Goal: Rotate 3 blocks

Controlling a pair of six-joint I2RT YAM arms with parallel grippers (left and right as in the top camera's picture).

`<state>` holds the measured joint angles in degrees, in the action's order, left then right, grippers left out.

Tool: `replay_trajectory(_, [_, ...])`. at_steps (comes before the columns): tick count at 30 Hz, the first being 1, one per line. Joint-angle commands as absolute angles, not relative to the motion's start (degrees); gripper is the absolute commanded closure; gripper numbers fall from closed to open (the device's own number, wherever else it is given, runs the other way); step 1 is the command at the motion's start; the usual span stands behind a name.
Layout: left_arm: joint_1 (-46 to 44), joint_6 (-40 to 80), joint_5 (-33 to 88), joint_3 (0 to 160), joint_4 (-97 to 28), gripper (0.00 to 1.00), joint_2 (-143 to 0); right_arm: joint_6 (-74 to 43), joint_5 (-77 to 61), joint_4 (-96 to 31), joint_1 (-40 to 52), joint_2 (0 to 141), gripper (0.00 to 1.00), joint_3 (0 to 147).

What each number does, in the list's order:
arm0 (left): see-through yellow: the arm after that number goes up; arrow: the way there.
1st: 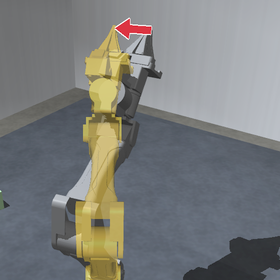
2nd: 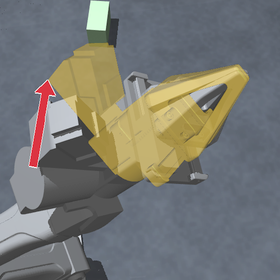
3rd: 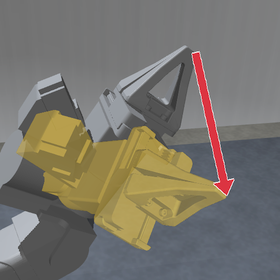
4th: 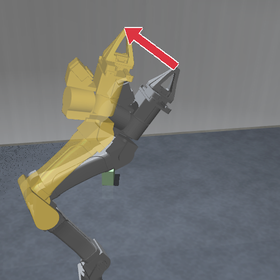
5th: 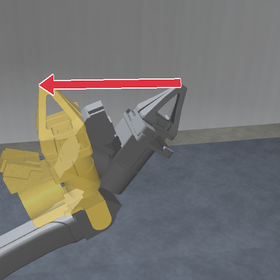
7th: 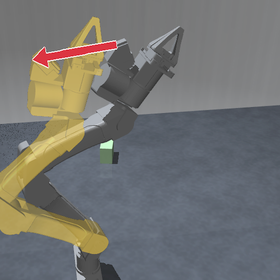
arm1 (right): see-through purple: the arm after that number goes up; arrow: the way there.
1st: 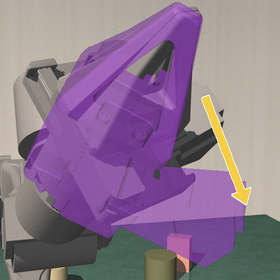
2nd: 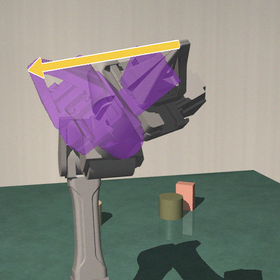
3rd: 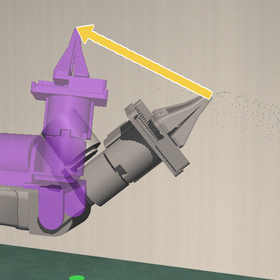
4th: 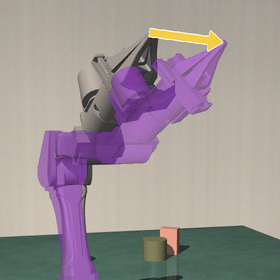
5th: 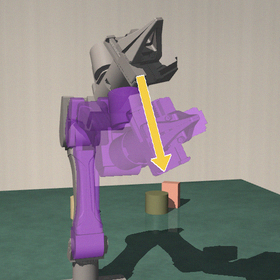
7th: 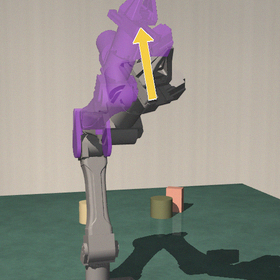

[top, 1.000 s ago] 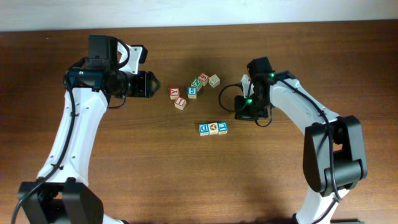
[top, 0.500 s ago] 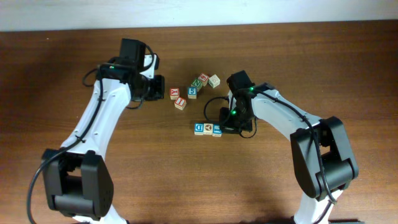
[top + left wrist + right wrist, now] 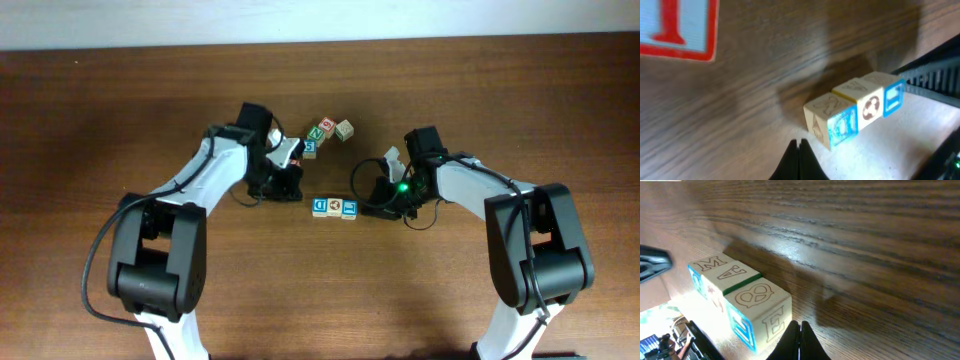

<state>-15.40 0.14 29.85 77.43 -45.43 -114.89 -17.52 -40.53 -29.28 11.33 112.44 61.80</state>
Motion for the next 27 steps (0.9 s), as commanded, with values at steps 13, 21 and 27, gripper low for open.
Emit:
replay_trajectory(13, [-16.84, 9.91, 36.71, 72.14, -38.22, 1.0, -116.97, -16.75, -41.58, -29.1, 11.6, 112.25, 0.96, 61.39])
replay_trajectory(21, [-16.84, 10.48, 36.69, 72.14, -37.93, 1.0, -117.16, -16.73, -41.85, -29.19, 11.62, 112.25, 0.96, 61.39])
replay_trajectory(27, [-16.84, 10.48, 36.69, 72.14, -37.93, 1.0, -117.16, -12.78, -45.78, -29.71, 11.6, 112.22, 0.96, 61.39])
